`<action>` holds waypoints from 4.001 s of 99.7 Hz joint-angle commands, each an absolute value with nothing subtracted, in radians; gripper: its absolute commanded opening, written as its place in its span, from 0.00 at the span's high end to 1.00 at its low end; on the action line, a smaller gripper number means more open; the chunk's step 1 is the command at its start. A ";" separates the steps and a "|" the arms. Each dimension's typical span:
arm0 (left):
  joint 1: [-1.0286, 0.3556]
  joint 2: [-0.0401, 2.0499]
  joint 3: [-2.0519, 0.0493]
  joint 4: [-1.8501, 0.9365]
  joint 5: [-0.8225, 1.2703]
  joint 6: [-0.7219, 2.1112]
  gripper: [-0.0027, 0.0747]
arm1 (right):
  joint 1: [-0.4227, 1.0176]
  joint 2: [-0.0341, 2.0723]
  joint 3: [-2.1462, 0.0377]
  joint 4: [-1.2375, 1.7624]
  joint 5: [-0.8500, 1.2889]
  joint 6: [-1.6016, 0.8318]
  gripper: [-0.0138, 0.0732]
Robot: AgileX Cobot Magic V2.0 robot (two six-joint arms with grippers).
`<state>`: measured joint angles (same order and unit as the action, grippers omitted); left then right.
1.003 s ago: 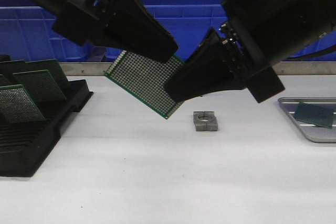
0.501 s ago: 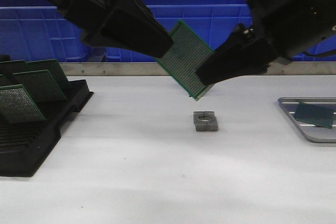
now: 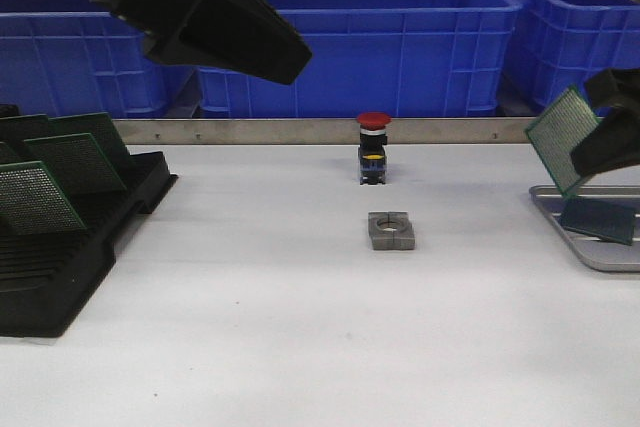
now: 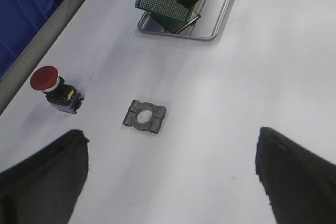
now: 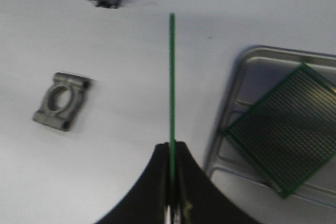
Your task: Place circuit board on tray
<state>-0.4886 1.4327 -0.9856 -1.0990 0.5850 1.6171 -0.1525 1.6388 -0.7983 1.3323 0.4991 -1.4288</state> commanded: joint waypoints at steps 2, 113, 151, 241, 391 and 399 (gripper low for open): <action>-0.486 1.395 -1.014 -1.148 0.583 1.607 0.18 | -0.185 1.640 -0.812 1.375 0.496 -1.419 0.92; -0.243 1.212 -1.004 -1.076 0.520 1.356 0.86 | -0.201 1.352 -0.756 1.356 0.467 -1.421 0.75; -0.039 0.928 -0.797 -1.093 0.240 1.223 0.99 | -0.201 1.030 -0.645 1.357 0.499 -1.463 0.91; -0.039 0.229 -0.285 -1.241 0.092 1.223 0.99 | -0.201 0.023 -0.226 1.400 0.277 -1.477 0.91; -0.043 0.195 -0.149 -0.011 -0.033 0.009 0.99 | -0.201 -0.019 -0.225 1.406 0.361 -1.476 0.91; -0.043 0.164 -0.073 -0.023 -0.101 0.007 0.99 | -0.201 -0.019 -0.225 1.406 0.361 -1.476 0.91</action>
